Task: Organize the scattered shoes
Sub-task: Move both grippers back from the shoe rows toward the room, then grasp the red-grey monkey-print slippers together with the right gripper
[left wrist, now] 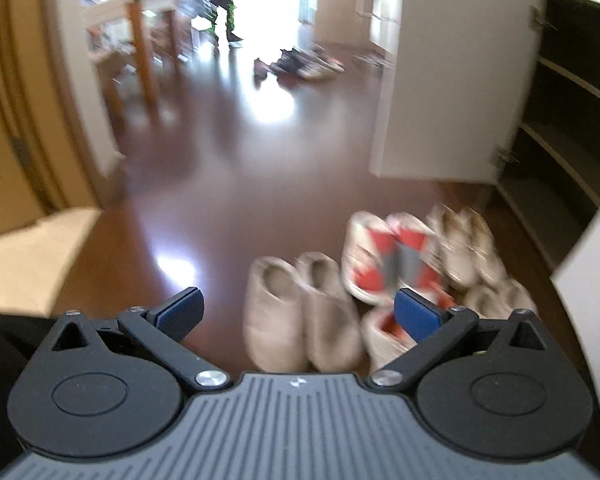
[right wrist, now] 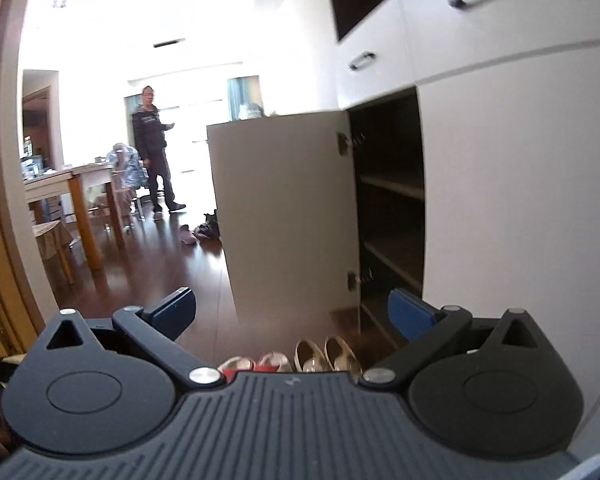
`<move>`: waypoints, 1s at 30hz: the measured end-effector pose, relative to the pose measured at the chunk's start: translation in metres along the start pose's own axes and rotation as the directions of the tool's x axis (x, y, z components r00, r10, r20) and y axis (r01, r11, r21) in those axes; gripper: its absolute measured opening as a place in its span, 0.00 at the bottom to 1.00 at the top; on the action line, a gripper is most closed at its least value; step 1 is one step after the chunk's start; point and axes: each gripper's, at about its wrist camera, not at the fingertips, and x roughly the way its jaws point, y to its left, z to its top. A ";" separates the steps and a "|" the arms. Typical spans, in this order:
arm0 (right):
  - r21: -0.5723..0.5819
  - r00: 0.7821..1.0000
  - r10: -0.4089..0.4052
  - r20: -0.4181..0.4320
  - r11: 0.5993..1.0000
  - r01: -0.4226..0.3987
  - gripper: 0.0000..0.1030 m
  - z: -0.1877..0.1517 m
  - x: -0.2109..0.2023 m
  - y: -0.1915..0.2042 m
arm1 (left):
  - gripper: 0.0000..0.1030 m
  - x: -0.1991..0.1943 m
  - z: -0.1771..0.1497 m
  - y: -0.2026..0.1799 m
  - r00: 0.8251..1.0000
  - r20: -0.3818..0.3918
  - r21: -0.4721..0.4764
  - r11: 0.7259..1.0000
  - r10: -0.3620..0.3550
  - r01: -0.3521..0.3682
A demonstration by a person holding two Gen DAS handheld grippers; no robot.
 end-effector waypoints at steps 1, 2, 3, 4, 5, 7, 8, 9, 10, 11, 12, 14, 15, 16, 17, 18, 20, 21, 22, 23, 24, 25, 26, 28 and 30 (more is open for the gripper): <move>-0.004 1.000 0.003 -0.001 1.000 -0.003 0.99 0.001 0.005 -0.001 | 0.99 0.002 0.002 0.004 1.000 -0.008 -0.004 1.000 0.008 -0.008; -0.008 1.000 0.023 -0.011 1.000 -0.023 0.99 0.002 0.015 -0.003 | 0.99 0.004 0.005 0.008 1.000 -0.016 -0.009 1.000 0.014 -0.015; 0.000 0.999 0.040 -0.024 0.999 -0.040 0.99 0.003 0.027 -0.004 | 0.99 0.011 0.008 0.013 0.999 -0.033 -0.024 1.000 0.011 -0.011; 0.012 0.998 0.050 -0.033 0.999 -0.050 0.99 0.003 0.037 -0.004 | 0.99 0.017 0.011 0.014 0.999 -0.050 -0.026 1.000 0.001 -0.003; 0.024 0.997 0.059 -0.042 0.998 -0.058 0.99 0.003 0.046 -0.004 | 0.99 0.023 0.014 0.016 0.998 -0.068 -0.027 1.000 -0.008 0.006; 0.052 0.995 0.072 -0.075 0.996 -0.068 0.99 0.003 0.067 -0.001 | 0.99 0.035 0.018 0.017 0.995 -0.099 -0.020 0.999 -0.027 0.025; 0.062 0.992 0.087 -0.089 0.995 -0.081 0.99 0.002 0.077 0.001 | 0.99 0.041 0.021 0.018 0.994 -0.108 -0.004 0.999 -0.036 0.036; 0.066 0.988 0.104 -0.113 0.993 -0.097 0.99 0.000 0.087 0.004 | 0.99 0.048 0.023 0.018 0.993 -0.116 0.014 0.999 -0.039 0.041; 0.067 0.984 0.111 -0.139 0.992 -0.102 0.99 -0.004 0.095 0.006 | 0.99 0.054 0.025 0.018 0.992 -0.124 0.033 0.999 -0.036 0.040; 0.068 0.979 0.116 -0.165 0.992 -0.106 0.99 -0.007 0.103 0.008 | 0.99 0.061 0.026 0.018 0.991 -0.132 0.053 0.998 -0.034 0.041; 0.069 0.974 0.122 -0.192 0.992 -0.110 0.97 -0.011 0.111 0.010 | 0.99 0.068 0.028 0.019 0.990 -0.138 0.071 0.996 -0.035 0.045; 0.057 0.966 0.110 -0.235 0.993 -0.099 0.95 -0.019 0.124 0.011 | 0.99 0.086 0.034 0.019 0.987 -0.157 0.116 0.991 -0.041 0.060; 0.049 0.962 0.094 -0.256 0.995 -0.084 0.95 -0.023 0.131 0.011 | 0.99 0.096 0.038 0.017 0.984 -0.170 0.135 0.989 -0.044 0.068; 0.049 0.957 0.084 -0.277 0.996 -0.073 0.95 -0.026 0.138 0.010 | 0.99 0.105 0.042 0.015 0.982 -0.184 0.154 0.985 -0.047 0.076; 0.051 0.951 0.076 -0.299 0.997 -0.063 0.95 -0.028 0.145 0.009 | 0.99 0.111 0.045 0.014 0.980 -0.191 0.167 0.982 -0.052 0.085; 0.052 0.944 0.072 -0.322 0.997 -0.059 0.95 -0.031 0.152 0.009 | 0.99 0.125 0.053 0.009 0.975 -0.213 0.213 0.970 -0.066 0.112; 0.050 0.925 0.065 -0.375 0.998 -0.050 0.95 -0.036 0.170 0.009 | 0.99 0.150 0.064 -0.001 0.966 -0.247 0.297 0.944 -0.069 0.144; 0.048 0.913 0.065 -0.402 0.998 -0.049 0.95 -0.039 0.182 0.009 | 0.99 0.161 0.069 -0.008 0.966 -0.251 0.342 0.928 -0.060 0.147; 0.044 0.897 0.066 -0.436 0.998 -0.052 0.95 -0.044 0.197 0.012 | 0.99 0.173 0.072 -0.018 0.964 -0.257 0.388 0.908 -0.060 0.160; 0.040 0.880 0.068 -0.470 0.998 -0.056 0.95 -0.049 0.212 0.016 | 0.99 0.184 0.075 -0.028 0.963 -0.264 0.432 0.885 -0.061 0.174; 0.036 0.861 0.070 -0.503 0.998 -0.060 0.95 -0.054 0.227 0.019 | 0.99 0.196 0.077 -0.038 0.961 -0.271 0.475 0.859 -0.061 0.189; 0.029 0.844 0.074 -0.531 0.997 -0.069 0.95 -0.063 0.246 0.024 | 0.99 0.212 0.080 -0.047 0.957 -0.279 0.507 0.834 -0.081 0.219; 0.022 0.827 0.079 -0.557 0.997 -0.080 0.95 -0.072 0.265 0.029 | 0.99 0.228 0.079 -0.055 0.957 -0.272 0.528 0.817 -0.098 0.234; 0.016 0.797 0.088 -0.598 0.995 -0.099 0.94 -0.088 0.294 0.036 | 0.99 0.265 0.077 -0.071 0.960 -0.251 0.573 0.780 -0.125 0.252; 0.024 0.738 0.100 -0.667 0.993 -0.113 0.91 -0.120 0.347 0.046 | 0.99 0.308 0.073 -0.082 0.962 -0.244 0.598 0.762 -0.124 0.250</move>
